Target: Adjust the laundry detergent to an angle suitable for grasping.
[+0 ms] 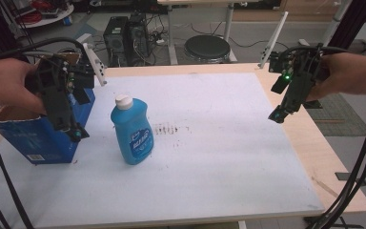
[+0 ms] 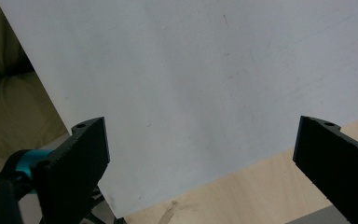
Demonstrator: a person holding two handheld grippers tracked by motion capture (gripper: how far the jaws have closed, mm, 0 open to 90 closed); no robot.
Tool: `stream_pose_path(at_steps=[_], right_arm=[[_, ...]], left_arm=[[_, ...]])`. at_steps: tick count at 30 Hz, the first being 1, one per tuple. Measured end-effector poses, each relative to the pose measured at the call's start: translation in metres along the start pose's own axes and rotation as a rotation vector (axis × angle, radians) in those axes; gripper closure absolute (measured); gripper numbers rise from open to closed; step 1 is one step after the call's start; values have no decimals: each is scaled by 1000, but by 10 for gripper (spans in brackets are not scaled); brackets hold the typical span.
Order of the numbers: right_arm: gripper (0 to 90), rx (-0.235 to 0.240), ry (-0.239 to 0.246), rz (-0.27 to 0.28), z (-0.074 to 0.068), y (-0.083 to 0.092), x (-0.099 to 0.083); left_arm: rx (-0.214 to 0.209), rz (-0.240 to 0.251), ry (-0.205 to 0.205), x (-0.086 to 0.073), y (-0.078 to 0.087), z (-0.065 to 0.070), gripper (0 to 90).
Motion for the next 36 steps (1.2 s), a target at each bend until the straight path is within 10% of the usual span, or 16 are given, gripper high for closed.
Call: stream_pose_path(at_steps=[36], right_arm=[[26, -7, 2, 14, 1, 3, -5]], left_arm=[[15, 18, 64, 5, 12, 3, 18]])
Point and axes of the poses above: each handheld gripper's, and its own axes: y roughly backward along the jaws, x roughly out of its top, z roughly to its right, the point moved 6 cm from there along -y, roughly forward along the jaws, and after that the axes turned 6 degrees about -z, right-handed, at the moved point
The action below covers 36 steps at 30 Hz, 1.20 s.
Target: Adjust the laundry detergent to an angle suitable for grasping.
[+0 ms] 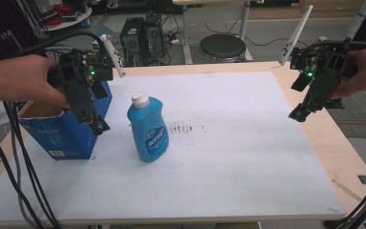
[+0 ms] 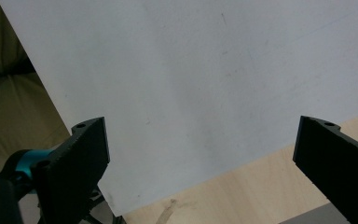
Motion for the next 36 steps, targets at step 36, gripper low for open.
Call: stream_pose_path(at_steps=[36], right_arm=[[26, -20, 9, 5, -3, 2, 0]], left_arm=[[-53, 67, 310, 23, 18, 4, 18]])
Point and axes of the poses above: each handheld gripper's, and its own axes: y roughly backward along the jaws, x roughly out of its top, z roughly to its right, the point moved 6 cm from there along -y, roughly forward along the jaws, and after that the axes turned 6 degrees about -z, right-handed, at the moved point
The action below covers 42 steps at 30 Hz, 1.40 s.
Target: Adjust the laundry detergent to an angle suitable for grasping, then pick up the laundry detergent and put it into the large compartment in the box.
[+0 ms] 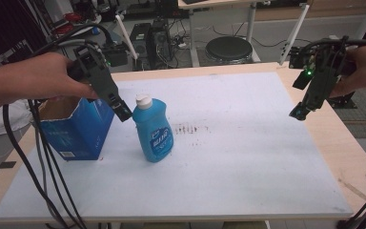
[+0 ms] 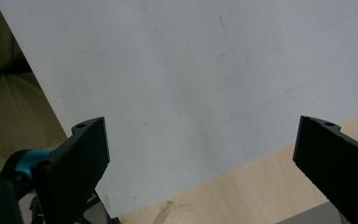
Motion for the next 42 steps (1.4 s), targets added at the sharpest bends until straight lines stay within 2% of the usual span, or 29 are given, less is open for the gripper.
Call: stream_pose_path(at_steps=[4, 14, 19, 22, 28, 34, 40, 42], right_arm=[[26, -1, 7, 9, 0, 0, 2], [26, -5, 18, 8, 2, -2, 5], [26, -3, 21, 9, 4, -4, 6], [26, -1, 21, 16, 5, -3, 7], [26, -2, 24, 12, 5, -4, 7], [26, -8, 23, 7, 6, -5, 5], [26, -6, 22, 6, 8, -6, 6], [26, -3, 19, 7, 8, -6, 6]], left_arm=[[1, 4, 41, -2, -1, 2, 18], [-8, 26, 55, 11, -2, 3, 18], [-18, 41, 72, 21, -5, 8, 18], [-1, 29, 94, 26, -6, 7, 18], [-5, 14, 143, 34, -13, 5, 18], [13, -2, 157, 41, -21, 2, 18], [25, 5, 197, 49, -29, -3, 18], [16, 5, 204, 50, -32, -4, 18]])
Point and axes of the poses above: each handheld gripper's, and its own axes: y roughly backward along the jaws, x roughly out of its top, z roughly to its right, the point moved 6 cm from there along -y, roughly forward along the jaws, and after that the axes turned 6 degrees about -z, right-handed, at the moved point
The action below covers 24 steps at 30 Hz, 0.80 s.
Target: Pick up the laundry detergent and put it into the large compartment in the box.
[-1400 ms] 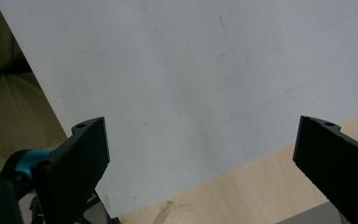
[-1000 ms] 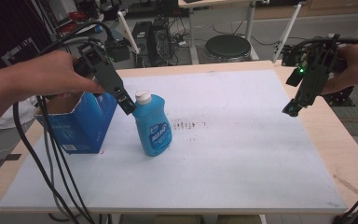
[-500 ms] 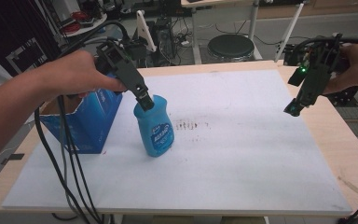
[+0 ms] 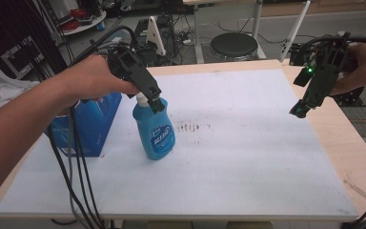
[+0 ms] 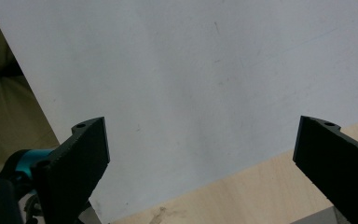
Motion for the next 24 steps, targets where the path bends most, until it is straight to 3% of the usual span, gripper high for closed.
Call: stream_pose_path(at_steps=[24], right_arm=[[26, 7, 2, 4, 3, -3, 1]], left_arm=[[-5, -13, 27, 7, -33, -4, 18]])
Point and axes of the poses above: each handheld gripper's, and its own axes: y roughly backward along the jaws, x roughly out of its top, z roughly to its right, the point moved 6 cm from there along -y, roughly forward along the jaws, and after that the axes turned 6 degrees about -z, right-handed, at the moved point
